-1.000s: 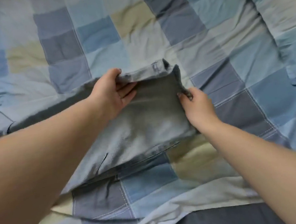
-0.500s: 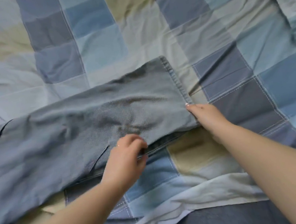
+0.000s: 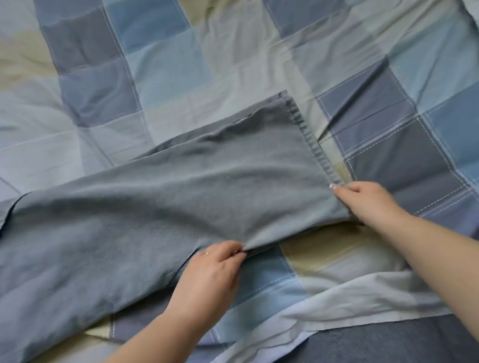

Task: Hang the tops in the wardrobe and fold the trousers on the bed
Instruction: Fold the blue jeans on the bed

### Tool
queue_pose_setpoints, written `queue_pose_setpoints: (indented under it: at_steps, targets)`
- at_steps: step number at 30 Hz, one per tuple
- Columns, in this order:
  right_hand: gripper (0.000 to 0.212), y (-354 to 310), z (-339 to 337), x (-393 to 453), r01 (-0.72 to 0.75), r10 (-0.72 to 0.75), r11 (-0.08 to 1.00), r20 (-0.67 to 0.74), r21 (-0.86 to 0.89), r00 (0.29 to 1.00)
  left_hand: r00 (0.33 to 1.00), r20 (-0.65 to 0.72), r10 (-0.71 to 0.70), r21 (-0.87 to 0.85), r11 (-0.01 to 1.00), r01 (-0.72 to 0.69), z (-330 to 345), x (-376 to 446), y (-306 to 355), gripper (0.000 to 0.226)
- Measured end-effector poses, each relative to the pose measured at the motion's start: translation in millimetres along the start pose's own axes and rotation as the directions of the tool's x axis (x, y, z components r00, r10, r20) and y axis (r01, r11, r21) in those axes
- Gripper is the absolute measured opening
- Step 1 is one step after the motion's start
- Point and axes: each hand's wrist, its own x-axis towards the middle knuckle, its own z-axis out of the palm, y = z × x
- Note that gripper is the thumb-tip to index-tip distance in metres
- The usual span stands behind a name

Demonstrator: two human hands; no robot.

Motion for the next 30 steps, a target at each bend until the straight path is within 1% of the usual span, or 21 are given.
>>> queue_pose_setpoints:
  at_steps: [1,2,4,6,8,9,10,12,14,15,16,17,19,20,21,23,25,26,27,29,30]
  targets:
    - [0.047,1,2,-1,0.006,-0.006,1.0,0.005,-0.022,1.0,1.0,0.029,-0.01,0.006,1.0,0.01,0,-3,0,0.04]
    - [0.047,0,3,-2,0.041,-0.041,0.999,-0.025,-0.021,0.999,0.998,0.048,-0.036,0.018,0.999,0.035,1,-4,1,0.043]
    - [0.047,-1,0,-2,0.15,-0.149,0.989,-0.131,0.001,0.98,0.994,0.077,-0.074,0.017,0.997,0.073,4,-1,2,0.045]
    - [0.043,5,1,-2,0.205,-0.196,0.978,-0.198,0.027,0.96,0.986,0.112,-0.124,-0.061,0.989,0.132,3,6,5,0.036]
    - [0.027,13,7,-3,0.14,-0.124,0.986,-0.157,0.095,0.98,0.974,0.106,-0.201,-0.164,0.962,0.217,-3,22,1,0.026]
    - [0.021,15,11,-5,0.083,-0.066,0.987,-0.125,0.134,0.99,0.972,0.1,-0.212,-0.18,0.957,0.227,-8,33,-1,0.023]
    - [0.024,17,14,-7,0.038,-0.019,0.984,-0.109,0.175,0.994,0.975,0.092,-0.204,-0.17,0.961,0.217,-15,48,-4,0.022]
    - [0.04,18,19,-11,-0.008,0.032,0.967,-0.093,0.254,0.995,0.98,0.077,-0.183,-0.143,0.971,0.193,-29,80,-7,0.021]
    - [0.048,20,20,-16,-0.023,0.037,0.964,-0.049,0.265,0.998,0.979,0.082,-0.185,-0.14,0.971,0.195,-43,114,-6,0.027]
    - [0.041,21,19,-18,0.008,0.001,0.969,-0.038,0.247,0.999,0.976,0.091,-0.198,-0.146,0.967,0.209,-49,132,-4,0.032]
    - [0.029,19,17,-21,0.071,-0.058,0.968,-0.06,0.243,0.997,0.971,0.099,-0.218,-0.153,0.961,0.232,-54,147,-3,0.038]
    - [0.021,16,14,-24,0.146,-0.119,0.955,-0.119,0.258,0.986,0.965,0.113,-0.236,-0.153,0.956,0.251,-57,164,-1,0.044]
    - [0.026,15,10,-27,0.264,-0.204,0.925,-0.226,0.275,0.952,0.955,0.125,-0.269,-0.152,0.946,0.287,-62,192,2,0.053]
    - [0.028,19,10,-26,0.258,-0.201,0.925,-0.217,0.28,0.955,0.95,0.123,-0.288,-0.148,0.941,0.304,-65,208,3,0.058]
    - [0.029,23,12,-25,0.197,-0.157,0.932,-0.152,0.304,0.976,0.943,0.123,-0.31,-0.147,0.934,0.326,-67,218,2,0.062]
    - [0.025,36,17,-19,-0.011,-0.009,0.922,0.05,0.388,0.999,0.922,0.157,-0.353,-0.157,0.913,0.377,-67,242,3,0.067]
    - [0.025,47,21,-8,-0.125,0.056,0.873,0.157,0.472,0.986,0.89,0.199,-0.411,-0.125,0.89,0.439,-64,262,2,0.069]
    - [0.026,50,21,-3,-0.145,0.066,0.855,0.172,0.497,0.983,0.876,0.214,-0.433,-0.084,0.885,0.458,-62,269,1,0.064]
    - [0.028,52,21,1,-0.147,0.063,0.843,0.177,0.518,0.982,0.871,0.216,-0.441,-0.025,0.89,0.456,-60,276,-2,0.054]
    - [0.029,55,23,7,-0.14,0.054,0.823,0.169,0.55,0.984,0.895,0.172,-0.412,0.083,0.911,0.403,-62,287,-6,0.025]
    - [0.029,54,24,7,-0.135,0.051,0.816,0.161,0.562,0.986,0.912,0.126,-0.39,0.077,0.921,0.383,-66,289,-8,0.014]
